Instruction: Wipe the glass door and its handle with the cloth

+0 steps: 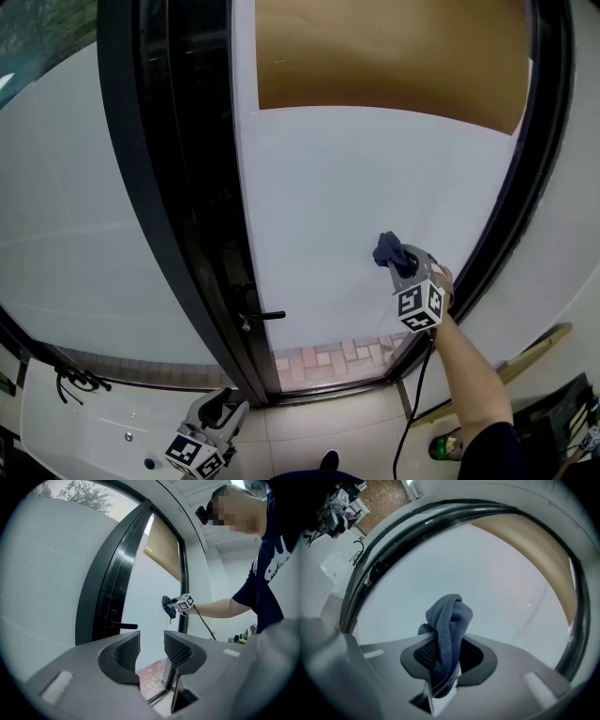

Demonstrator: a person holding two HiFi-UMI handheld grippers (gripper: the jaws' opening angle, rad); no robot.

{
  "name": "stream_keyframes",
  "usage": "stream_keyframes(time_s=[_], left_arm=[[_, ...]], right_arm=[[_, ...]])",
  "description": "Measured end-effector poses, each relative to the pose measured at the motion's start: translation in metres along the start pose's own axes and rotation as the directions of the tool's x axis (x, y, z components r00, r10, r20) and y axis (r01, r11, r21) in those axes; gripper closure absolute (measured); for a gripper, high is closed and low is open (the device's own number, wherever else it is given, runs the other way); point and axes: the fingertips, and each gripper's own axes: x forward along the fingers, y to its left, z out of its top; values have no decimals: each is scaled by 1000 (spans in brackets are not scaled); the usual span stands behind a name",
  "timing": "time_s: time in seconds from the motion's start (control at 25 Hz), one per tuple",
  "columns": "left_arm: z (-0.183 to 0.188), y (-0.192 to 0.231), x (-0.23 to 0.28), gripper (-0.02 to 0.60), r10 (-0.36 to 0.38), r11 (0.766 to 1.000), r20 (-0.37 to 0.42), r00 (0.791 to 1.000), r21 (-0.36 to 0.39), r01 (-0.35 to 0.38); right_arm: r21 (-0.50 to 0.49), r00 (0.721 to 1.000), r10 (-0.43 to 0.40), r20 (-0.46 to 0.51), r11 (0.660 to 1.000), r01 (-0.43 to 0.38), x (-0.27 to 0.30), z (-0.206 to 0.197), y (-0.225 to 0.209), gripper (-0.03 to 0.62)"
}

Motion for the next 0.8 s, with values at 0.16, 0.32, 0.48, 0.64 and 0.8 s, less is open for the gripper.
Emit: stream_keyframes(time_s=[0.16, 0.32, 0.48, 0.64, 0.8], left_arm=[[-4, 6, -6, 426, 13, 1000, -2, 1000, 1, -13], [2, 2, -10, 426, 15, 1000, 7, 1000, 1, -15], [2, 5, -21, 426, 34, 999, 5, 999, 2, -34], [2, 10, -34, 426, 70, 998, 12, 997, -1, -70], [2, 15, -46, 426, 105, 994, 15, 994, -4, -105]], right_arm=[[5, 991, 82, 105, 997, -83, 2, 55, 41, 508], [-14, 968, 153, 198, 988, -154, 9, 114, 85, 508], [-51, 941, 215, 262, 977, -209, 17, 164, 124, 508], [-70, 918, 270, 290, 963, -261, 27, 197, 158, 508], [-94, 897, 314, 311, 949, -300, 35, 224, 186, 508]])
